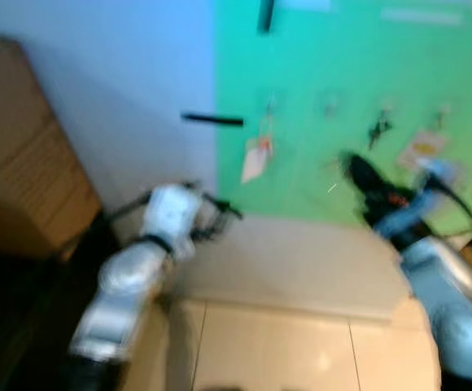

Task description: Hang keys on a hook

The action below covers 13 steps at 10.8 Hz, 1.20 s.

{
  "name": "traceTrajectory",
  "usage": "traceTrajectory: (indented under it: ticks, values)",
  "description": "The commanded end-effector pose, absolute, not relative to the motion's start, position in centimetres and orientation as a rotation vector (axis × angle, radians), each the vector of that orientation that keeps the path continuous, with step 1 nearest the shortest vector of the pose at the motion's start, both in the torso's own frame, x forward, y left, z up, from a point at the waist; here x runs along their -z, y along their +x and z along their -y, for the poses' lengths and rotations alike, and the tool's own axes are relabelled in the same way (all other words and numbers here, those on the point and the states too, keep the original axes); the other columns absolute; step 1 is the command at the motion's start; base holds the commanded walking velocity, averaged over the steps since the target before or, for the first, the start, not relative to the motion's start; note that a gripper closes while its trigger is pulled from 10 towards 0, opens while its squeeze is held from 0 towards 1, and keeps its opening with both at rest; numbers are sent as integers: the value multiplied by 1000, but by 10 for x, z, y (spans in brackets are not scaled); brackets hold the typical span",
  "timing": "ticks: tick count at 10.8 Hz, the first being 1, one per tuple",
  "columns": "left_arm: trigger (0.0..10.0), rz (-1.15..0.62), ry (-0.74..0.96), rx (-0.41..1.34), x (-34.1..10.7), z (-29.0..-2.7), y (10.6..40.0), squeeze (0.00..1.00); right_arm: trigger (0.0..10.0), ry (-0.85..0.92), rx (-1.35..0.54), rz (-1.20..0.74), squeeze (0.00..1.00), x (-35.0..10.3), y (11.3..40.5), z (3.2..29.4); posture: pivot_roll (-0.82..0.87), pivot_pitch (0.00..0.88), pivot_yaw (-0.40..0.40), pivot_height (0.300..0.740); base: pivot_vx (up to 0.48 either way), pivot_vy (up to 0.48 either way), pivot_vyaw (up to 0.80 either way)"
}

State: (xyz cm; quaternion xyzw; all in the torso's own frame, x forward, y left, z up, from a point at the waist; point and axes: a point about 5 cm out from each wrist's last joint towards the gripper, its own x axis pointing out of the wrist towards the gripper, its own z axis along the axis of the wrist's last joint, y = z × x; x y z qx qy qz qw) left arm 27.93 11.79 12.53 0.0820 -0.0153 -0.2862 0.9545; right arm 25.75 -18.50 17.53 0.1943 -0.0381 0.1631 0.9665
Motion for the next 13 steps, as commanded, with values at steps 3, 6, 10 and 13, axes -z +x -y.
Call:
traceTrajectory:
  ticks: [3,6,10,13]
  values:
    - [10000,11,192,577,-125,-129,280,0,10000,387,-365,117,0,-182,258,177,-107,0,53,740,321,0,0]
    - [10000,12,193,587,-126,-127,279,0,10000,368,-384,126,0,-186,260,181,-104,0,46,740,101,0,0]
    - [10000,7,191,586,-123,-126,275,0,10000,346,-414,130,0,-191,268,181,-101,0,25,740,0,0,0]
    - [10000,10,198,614,-125,-122,275,0,10000,332,-423,141,0,-196,283,177,-99,0,16,740,0,0,0]
